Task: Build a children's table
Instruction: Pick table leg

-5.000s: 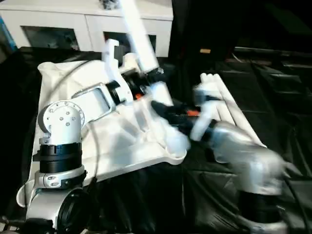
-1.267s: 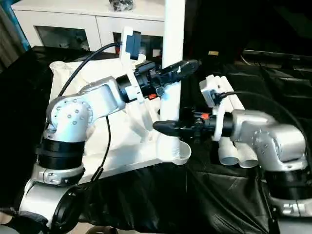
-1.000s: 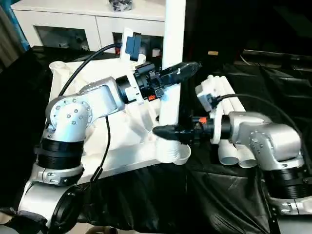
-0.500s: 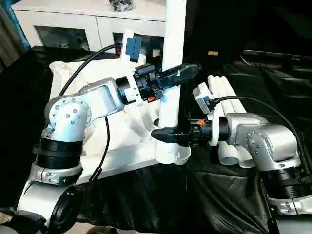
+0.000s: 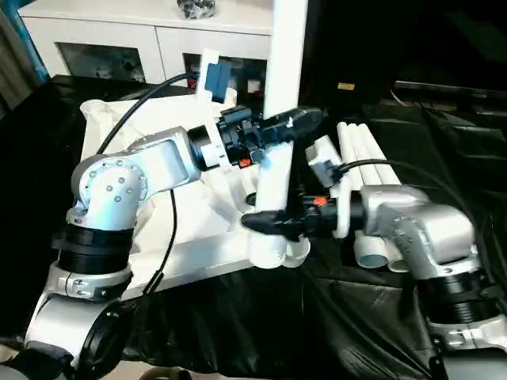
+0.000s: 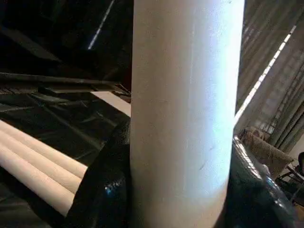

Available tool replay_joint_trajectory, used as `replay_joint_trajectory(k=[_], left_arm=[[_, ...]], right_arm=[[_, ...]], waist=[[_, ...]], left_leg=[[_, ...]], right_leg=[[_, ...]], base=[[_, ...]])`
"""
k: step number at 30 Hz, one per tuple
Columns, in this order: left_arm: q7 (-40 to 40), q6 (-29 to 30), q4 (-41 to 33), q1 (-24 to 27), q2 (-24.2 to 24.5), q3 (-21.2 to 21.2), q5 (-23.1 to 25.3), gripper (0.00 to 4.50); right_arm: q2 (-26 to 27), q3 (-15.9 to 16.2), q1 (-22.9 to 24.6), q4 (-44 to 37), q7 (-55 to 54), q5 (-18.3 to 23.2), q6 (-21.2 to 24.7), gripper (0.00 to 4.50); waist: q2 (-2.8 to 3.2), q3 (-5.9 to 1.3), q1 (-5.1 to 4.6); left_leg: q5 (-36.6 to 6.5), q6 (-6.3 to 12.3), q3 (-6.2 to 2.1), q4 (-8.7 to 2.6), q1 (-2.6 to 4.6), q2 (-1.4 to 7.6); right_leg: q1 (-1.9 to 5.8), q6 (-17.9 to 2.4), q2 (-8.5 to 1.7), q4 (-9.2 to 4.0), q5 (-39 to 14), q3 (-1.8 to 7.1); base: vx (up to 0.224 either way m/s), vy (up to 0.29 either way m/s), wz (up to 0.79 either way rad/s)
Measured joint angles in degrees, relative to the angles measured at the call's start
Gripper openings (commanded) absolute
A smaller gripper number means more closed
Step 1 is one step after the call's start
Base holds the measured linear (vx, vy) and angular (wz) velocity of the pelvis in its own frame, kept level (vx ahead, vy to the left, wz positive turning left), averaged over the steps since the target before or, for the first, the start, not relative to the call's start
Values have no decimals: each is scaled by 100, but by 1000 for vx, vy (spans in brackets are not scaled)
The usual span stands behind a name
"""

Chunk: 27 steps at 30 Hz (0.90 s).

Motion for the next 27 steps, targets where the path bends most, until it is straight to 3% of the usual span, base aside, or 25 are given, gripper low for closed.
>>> replay_joint_trajectory(k=[3, 4, 12, 14, 16, 21, 27], left_arm=[[-14, 0, 0, 0, 3, -5, -4, 182], [-34, 0, 0, 0, 5, -6, -4, 182], [-108, -64, -1, -1, 40, -100, 47, 182], [-85, -98, -1, -1, 34, -140, 90, 252], [-100, -148, -1, -1, 31, -164, 114, 252], [-35, -471, 0, 11, -129, 15, 118, 285], [471, -1594, -455, 200, -433, 115, 565, 285]], right_arm=[[0, 0, 0, 4, 24, 2, 0, 279], [-1, 0, 0, 5, 31, 3, 1, 250], [-13, 9, 9, 18, 89, 36, 89, 201], [-4, 9, 21, 20, 58, 29, 89, 195], [67, 2, 34, 18, -90, -4, 34, 195], [522, -201, 170, -39, -745, -102, -186, 191], [1116, -746, 495, 131, -1990, -257, -459, 191]], waist=[[0, 0, 0], [0, 0, 0], [0, 0, 1], [0, 0, 0], [-1, 0, -1], [-1, 0, -5], [-3, -1, 5]], left_leg=[[0, 0, 0, 0, 0, 0], [0, 0, 0, 0, 0, 0], [0, 0, 0, 0, 1, 0], [0, -1, 0, 0, 1, 0], [1, 1, 0, 0, 2, 0], [2, -4, 1, 0, 2, 2], [-2, -9, 1, 0, -2, 1]], right_leg=[[0, 0, 0, 0, 0, 0], [0, 0, 0, 0, 0, 0], [1, 0, 0, 1, 0, 0], [1, -1, 0, 1, 0, 1], [1, -1, 0, 2, 0, 1], [-2, -1, 0, 4, 0, 0], [4, -1, -2, -3, 0, -2]], base=[[0, 0, 0], [0, 0, 0], [0, 0, 0], [0, 0, 0], [0, 0, 0], [0, 0, 0], [0, 0, 0]])
